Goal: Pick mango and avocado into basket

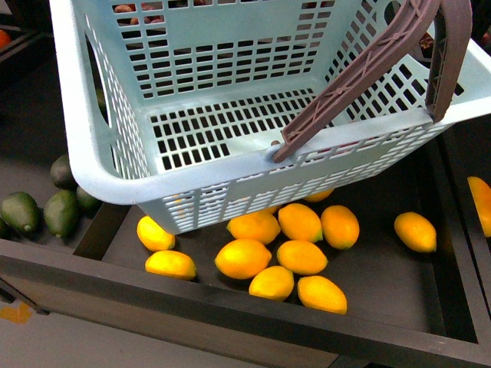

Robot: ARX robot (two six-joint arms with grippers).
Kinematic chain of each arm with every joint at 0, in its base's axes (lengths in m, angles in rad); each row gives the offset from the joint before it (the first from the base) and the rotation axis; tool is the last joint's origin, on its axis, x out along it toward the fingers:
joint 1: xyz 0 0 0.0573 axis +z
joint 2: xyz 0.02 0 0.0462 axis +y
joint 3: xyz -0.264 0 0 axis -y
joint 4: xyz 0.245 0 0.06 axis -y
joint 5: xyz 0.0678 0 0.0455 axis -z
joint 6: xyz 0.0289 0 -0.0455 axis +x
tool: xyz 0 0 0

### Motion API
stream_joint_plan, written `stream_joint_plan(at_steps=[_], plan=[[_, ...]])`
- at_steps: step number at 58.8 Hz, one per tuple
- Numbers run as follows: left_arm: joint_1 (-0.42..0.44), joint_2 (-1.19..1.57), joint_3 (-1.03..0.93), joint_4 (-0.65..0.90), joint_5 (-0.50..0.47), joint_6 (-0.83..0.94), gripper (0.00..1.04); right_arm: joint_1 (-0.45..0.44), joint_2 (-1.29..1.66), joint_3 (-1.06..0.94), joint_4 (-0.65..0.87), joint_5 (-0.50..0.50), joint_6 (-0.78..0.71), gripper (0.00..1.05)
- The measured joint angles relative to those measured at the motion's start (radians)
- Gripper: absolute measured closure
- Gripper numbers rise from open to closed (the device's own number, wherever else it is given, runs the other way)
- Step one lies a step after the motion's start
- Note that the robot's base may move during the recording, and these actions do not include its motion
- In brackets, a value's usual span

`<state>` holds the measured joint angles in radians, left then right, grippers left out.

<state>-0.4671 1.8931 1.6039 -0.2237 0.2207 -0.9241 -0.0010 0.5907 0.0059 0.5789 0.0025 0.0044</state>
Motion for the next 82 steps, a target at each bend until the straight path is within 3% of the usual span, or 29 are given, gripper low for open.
stream_joint_plan(at_steps=[19,49,53,66,82], plan=[[0.000,0.000,0.000,0.000,0.000,0.000,0.99,0.000,-0.225,0.000,-0.212,0.000,0.000,1.02],[0.000,0.000,0.000,0.000,0.000,0.000,0.99,0.000,-0.422,0.000,-0.407,0.000,0.000,1.02],[0.000,0.000,0.000,0.000,0.000,0.000,0.99,0.000,-0.547,0.000,-0.565,-0.002,0.000,1.02],[0.000,0.000,0.001,0.000,0.000,0.000,0.99,0.000,-0.585,0.000,-0.578,-0.003,-0.001,1.02],[0.000,0.000,0.001,0.000,0.000,0.000,0.99,0.000,-0.585,0.000,-0.578,-0.003,-0.002,0.54]])
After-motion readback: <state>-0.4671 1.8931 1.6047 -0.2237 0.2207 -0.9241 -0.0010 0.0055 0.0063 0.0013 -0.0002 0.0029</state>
